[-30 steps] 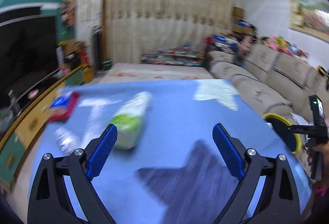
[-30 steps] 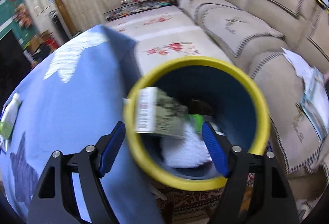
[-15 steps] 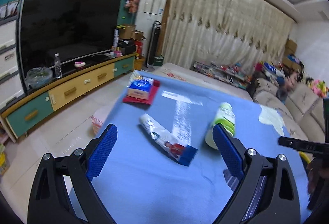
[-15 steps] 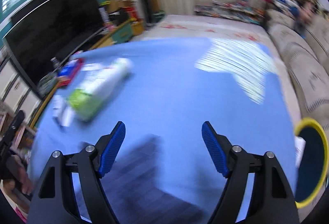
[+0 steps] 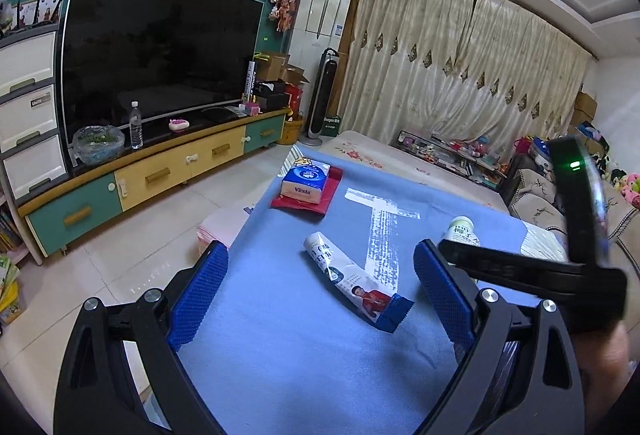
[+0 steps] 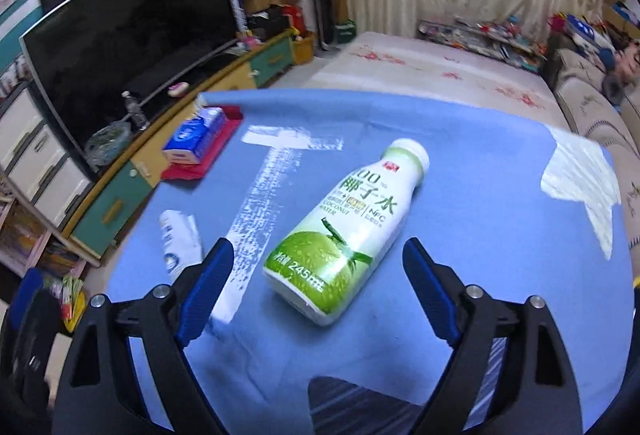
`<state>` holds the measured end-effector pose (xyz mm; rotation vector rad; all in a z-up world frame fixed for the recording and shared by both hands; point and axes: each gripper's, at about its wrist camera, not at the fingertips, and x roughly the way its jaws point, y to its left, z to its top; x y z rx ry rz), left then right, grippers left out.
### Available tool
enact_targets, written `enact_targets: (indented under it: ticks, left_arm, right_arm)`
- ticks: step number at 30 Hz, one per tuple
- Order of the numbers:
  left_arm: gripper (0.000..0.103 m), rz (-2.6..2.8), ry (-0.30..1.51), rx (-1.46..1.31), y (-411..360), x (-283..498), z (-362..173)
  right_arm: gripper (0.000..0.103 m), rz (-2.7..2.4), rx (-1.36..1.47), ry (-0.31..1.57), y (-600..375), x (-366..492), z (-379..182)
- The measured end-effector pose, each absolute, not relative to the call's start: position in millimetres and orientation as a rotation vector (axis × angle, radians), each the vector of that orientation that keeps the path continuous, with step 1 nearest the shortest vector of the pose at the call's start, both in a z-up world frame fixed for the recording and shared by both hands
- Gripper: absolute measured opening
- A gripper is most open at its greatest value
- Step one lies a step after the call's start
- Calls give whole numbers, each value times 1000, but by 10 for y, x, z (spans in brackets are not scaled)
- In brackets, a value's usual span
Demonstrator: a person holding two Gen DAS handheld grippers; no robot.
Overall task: Collect trash
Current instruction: 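Move the right gripper to the green coconut water bottle and grasp it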
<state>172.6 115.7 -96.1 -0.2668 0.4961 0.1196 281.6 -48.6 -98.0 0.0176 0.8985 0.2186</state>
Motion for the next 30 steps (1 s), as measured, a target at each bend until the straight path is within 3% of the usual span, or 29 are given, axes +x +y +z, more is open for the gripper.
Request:
enact_targets:
  ticks: [26,27,30]
  left_arm:
    - [93,68,515,-294,1053,1626,-956]
    - [93,68,515,-294,1052,1623,-950]
    - [93,62,519,-302,1050,1619,-946]
  right_arm:
    - [81,226,52,897,-910,2742,-1327]
    - [77,230,50,891,-902,2738,-1332]
    - [51,221,57,881,-918,2740,-1336]
